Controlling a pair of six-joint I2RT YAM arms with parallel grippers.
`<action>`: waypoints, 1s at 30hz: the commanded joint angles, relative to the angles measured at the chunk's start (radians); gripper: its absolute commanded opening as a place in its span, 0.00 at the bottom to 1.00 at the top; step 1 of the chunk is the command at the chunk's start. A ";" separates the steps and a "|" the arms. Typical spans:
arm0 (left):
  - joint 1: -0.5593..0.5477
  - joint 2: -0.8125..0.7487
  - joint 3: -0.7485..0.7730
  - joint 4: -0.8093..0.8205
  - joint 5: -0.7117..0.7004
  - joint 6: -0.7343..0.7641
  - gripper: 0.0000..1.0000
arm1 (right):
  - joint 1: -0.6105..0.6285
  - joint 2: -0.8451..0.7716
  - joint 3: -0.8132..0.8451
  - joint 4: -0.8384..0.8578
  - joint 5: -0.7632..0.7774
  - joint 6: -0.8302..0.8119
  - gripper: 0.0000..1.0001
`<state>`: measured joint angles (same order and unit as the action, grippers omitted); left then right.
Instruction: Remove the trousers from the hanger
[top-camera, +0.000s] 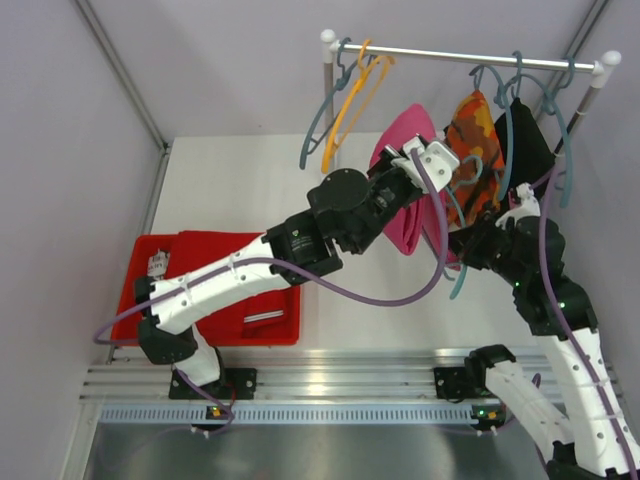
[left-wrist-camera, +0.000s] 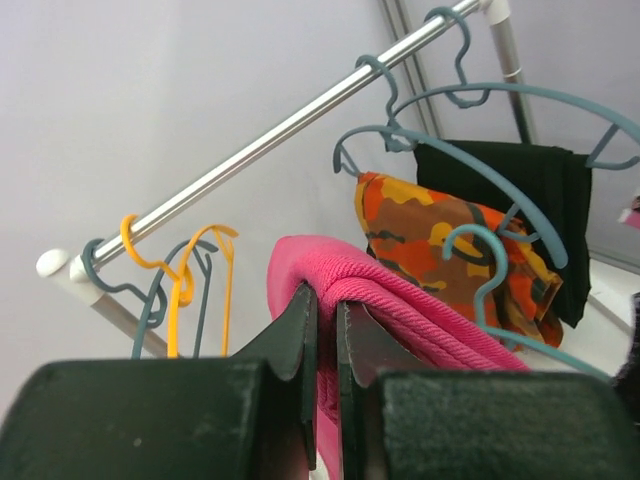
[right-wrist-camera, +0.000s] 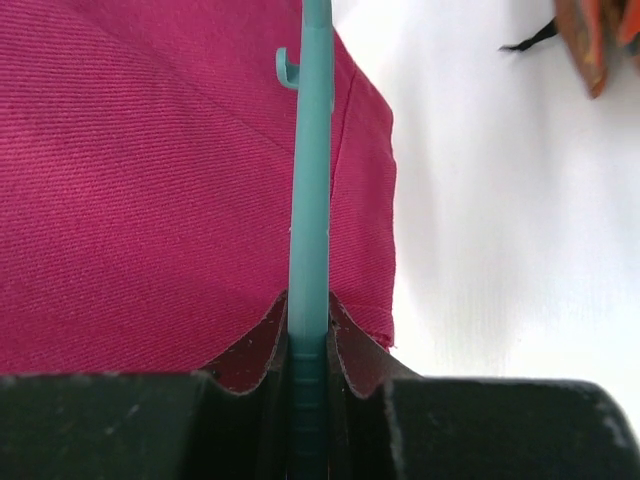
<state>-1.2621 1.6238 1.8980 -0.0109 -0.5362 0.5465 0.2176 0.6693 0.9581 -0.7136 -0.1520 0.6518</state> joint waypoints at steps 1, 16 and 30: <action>0.055 -0.160 0.160 0.344 -0.030 -0.026 0.00 | -0.014 -0.029 -0.015 -0.188 0.173 -0.092 0.00; 0.089 -0.177 0.268 0.284 -0.016 -0.071 0.00 | -0.012 0.006 -0.105 -0.135 0.147 -0.072 0.00; 0.089 -0.356 0.188 0.016 -0.158 -0.094 0.00 | -0.012 -0.030 -0.110 -0.118 0.157 -0.095 0.00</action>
<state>-1.1732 1.3376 2.1025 -0.0372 -0.6193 0.4206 0.2176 0.6380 0.8188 -0.8455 -0.0044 0.5762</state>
